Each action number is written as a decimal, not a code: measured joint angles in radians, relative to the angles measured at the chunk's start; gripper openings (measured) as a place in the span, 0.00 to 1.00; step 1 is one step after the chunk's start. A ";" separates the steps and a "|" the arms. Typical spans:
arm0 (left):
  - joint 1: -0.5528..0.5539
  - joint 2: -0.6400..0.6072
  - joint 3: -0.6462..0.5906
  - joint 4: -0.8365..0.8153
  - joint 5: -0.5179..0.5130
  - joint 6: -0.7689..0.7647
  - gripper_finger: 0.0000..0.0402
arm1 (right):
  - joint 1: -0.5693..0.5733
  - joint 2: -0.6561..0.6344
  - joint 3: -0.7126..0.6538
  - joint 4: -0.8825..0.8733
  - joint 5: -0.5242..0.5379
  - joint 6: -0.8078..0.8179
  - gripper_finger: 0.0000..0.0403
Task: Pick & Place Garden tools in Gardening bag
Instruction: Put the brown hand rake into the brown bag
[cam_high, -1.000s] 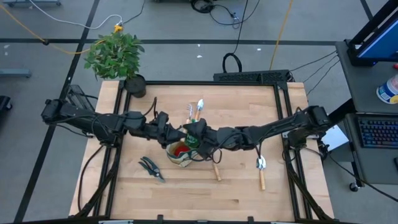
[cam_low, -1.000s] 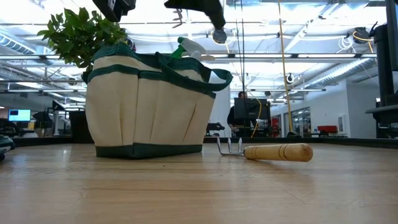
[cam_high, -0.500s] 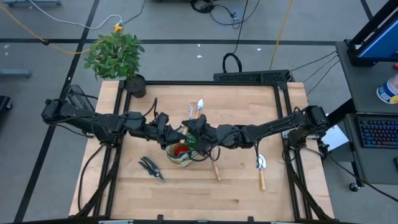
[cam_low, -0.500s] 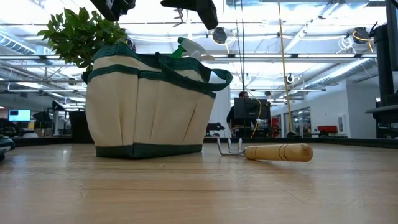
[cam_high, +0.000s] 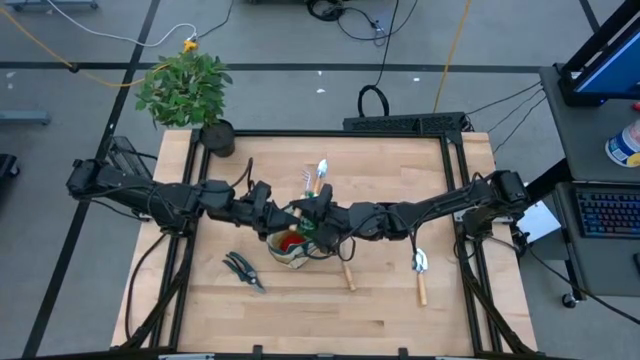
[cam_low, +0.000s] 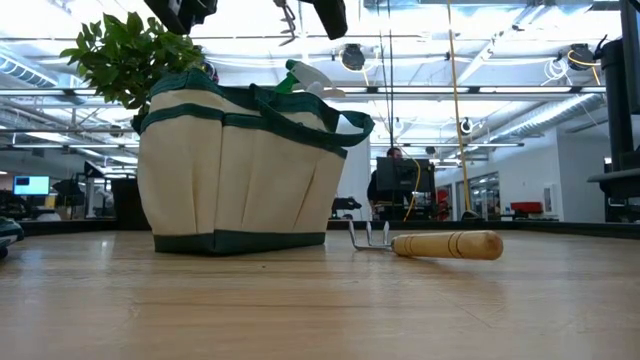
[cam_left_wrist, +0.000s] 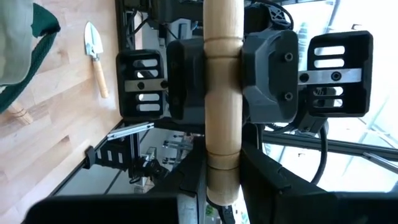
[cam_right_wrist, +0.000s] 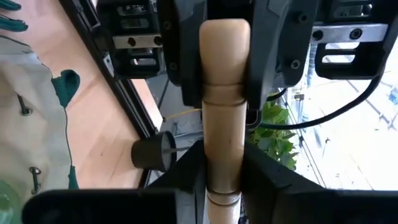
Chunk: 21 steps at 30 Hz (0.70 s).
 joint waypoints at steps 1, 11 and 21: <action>0.000 0.000 0.000 0.001 -0.004 0.004 0.17 | 0.000 0.000 0.000 0.000 0.009 0.009 0.15; 0.030 -0.001 0.001 0.003 -0.013 0.279 0.47 | 0.001 0.000 0.000 -0.007 0.122 0.114 0.15; 0.086 -0.021 0.001 -0.026 0.101 0.587 0.59 | 0.000 0.000 0.000 -0.017 0.277 0.131 0.15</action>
